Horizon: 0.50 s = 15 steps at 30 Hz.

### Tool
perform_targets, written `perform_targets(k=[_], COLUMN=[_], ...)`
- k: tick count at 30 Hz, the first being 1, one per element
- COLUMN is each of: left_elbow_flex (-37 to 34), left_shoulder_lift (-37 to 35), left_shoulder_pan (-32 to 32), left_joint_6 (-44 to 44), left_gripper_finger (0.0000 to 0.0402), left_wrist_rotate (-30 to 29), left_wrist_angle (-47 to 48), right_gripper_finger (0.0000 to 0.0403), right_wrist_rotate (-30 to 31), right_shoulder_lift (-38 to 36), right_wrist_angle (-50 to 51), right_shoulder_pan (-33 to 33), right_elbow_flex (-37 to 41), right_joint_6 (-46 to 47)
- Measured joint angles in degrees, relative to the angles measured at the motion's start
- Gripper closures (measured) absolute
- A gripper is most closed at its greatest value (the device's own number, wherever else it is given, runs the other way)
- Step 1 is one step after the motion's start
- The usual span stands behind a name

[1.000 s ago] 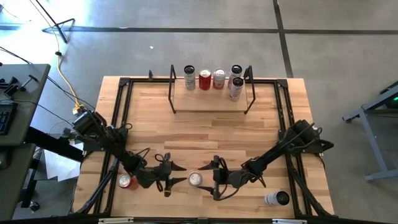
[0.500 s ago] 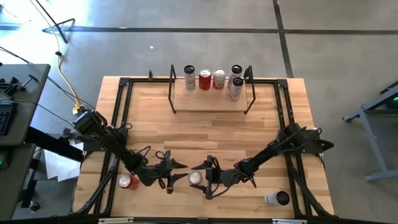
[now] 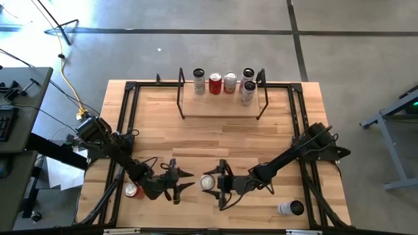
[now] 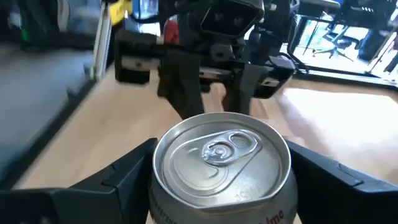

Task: Place canned beverage on shelf
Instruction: Put the pink and white soda can on the shelf aligned with the other pink and white soda can

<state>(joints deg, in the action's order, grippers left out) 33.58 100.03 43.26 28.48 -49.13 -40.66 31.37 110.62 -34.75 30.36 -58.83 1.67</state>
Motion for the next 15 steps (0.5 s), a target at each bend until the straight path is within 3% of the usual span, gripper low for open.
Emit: perform_targets(k=[6, 8, 15], left_elbow_flex=[0.00, 0.00, 0.00], left_shoulder_lift=[0.00, 0.00, 0.00], left_shoulder_pan=[-0.01, -0.01, -0.04], left_joint_6=[0.41, 0.31, -0.17], left_gripper_finger=[0.0259, 0.0263, 0.0286], left_wrist_rotate=[0.55, 0.58, 1.01], left_wrist_angle=[0.18, 0.41, 0.53], right_gripper_finger=[0.0119, 0.0119, 0.0119], right_wrist_rotate=[-0.66, -3.48, -27.89], right_shoulder_lift=[-9.92, -13.73, -21.30], right_wrist_angle=[12.33, 16.77, 24.25], right_shoulder_pan=[-4.30, -7.50, -25.35], right_elbow_flex=[0.24, 0.24, 0.15], right_joint_6=[-8.90, -10.88, -17.24])
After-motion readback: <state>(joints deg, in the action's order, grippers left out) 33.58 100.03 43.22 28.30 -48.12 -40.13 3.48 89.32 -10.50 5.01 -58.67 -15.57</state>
